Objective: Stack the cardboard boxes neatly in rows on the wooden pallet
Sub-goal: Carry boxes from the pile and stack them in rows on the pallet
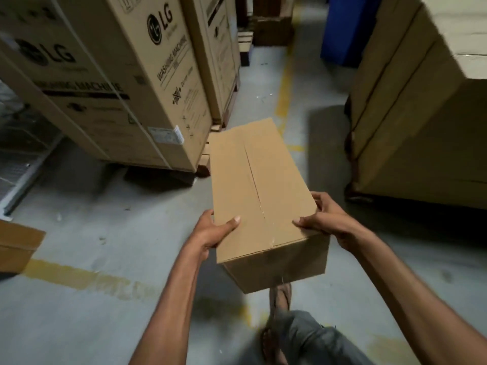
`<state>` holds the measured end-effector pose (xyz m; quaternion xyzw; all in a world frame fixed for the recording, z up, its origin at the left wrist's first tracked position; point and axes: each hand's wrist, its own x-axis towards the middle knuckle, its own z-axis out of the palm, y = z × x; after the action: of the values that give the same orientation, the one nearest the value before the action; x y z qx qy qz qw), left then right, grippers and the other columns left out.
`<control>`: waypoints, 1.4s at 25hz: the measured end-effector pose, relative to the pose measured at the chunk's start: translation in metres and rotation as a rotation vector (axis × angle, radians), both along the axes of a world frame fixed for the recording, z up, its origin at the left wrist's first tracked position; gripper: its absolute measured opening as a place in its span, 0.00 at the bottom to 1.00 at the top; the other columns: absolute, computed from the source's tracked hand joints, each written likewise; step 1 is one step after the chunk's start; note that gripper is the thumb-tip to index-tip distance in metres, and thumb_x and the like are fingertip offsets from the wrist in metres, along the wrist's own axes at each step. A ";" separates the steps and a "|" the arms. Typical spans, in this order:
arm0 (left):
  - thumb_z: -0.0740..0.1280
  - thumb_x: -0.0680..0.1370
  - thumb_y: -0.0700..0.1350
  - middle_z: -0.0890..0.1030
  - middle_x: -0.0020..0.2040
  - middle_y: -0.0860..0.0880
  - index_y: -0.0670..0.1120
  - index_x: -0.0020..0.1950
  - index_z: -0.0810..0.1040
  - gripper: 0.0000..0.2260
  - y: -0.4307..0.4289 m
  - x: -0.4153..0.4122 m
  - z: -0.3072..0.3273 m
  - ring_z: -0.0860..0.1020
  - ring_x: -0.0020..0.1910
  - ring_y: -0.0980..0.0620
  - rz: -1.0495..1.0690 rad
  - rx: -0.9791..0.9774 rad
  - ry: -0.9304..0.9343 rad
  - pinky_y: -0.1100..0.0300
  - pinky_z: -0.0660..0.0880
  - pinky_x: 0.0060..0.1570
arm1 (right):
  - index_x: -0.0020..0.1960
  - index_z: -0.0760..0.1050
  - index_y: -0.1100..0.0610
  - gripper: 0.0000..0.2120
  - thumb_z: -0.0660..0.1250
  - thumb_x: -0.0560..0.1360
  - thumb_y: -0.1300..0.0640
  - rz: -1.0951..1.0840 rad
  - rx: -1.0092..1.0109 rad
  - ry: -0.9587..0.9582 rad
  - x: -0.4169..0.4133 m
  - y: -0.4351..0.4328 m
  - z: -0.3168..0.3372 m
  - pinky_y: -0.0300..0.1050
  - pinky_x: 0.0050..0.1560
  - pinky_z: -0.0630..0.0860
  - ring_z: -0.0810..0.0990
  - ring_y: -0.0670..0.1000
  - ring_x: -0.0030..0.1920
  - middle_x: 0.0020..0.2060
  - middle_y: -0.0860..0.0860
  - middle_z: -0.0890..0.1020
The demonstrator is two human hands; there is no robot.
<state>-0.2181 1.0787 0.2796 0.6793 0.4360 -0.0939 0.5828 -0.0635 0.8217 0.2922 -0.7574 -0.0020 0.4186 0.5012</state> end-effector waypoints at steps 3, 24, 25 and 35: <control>0.80 0.72 0.50 0.84 0.57 0.44 0.50 0.66 0.73 0.27 -0.064 0.011 0.013 0.84 0.53 0.48 -0.127 0.007 0.001 0.55 0.82 0.46 | 0.71 0.72 0.53 0.34 0.81 0.69 0.60 -0.032 -0.016 0.037 -0.003 -0.082 0.021 0.43 0.55 0.75 0.80 0.49 0.59 0.60 0.50 0.82; 0.79 0.69 0.62 0.77 0.71 0.47 0.44 0.76 0.68 0.43 -0.700 0.211 0.071 0.78 0.62 0.49 -1.173 0.021 -0.148 0.52 0.73 0.68 | 0.63 0.76 0.51 0.22 0.77 0.72 0.53 -1.133 0.150 -0.098 -0.102 -0.696 0.034 0.44 0.43 0.79 0.86 0.49 0.49 0.51 0.49 0.87; 0.78 0.72 0.58 0.76 0.71 0.46 0.44 0.77 0.67 0.40 -0.726 0.221 0.068 0.77 0.62 0.48 -1.179 0.023 -0.157 0.53 0.73 0.67 | 0.63 0.76 0.51 0.22 0.77 0.72 0.53 -1.158 0.153 -0.116 -0.098 -0.718 0.035 0.44 0.44 0.78 0.86 0.50 0.49 0.51 0.49 0.87; 0.88 0.56 0.55 0.80 0.67 0.50 0.48 0.79 0.66 0.55 -0.916 0.356 0.060 0.81 0.62 0.52 -1.251 -0.152 -0.305 0.50 0.77 0.66 | 0.70 0.67 0.53 0.38 0.81 0.66 0.67 -1.311 0.094 -0.297 -0.008 -0.906 0.031 0.36 0.47 0.79 0.79 0.46 0.59 0.62 0.49 0.78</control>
<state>0.1381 0.1626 0.3399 0.7676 -0.1375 -0.3488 0.5198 -0.0717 -0.0846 0.3235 -0.6290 0.3709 -0.0812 0.6784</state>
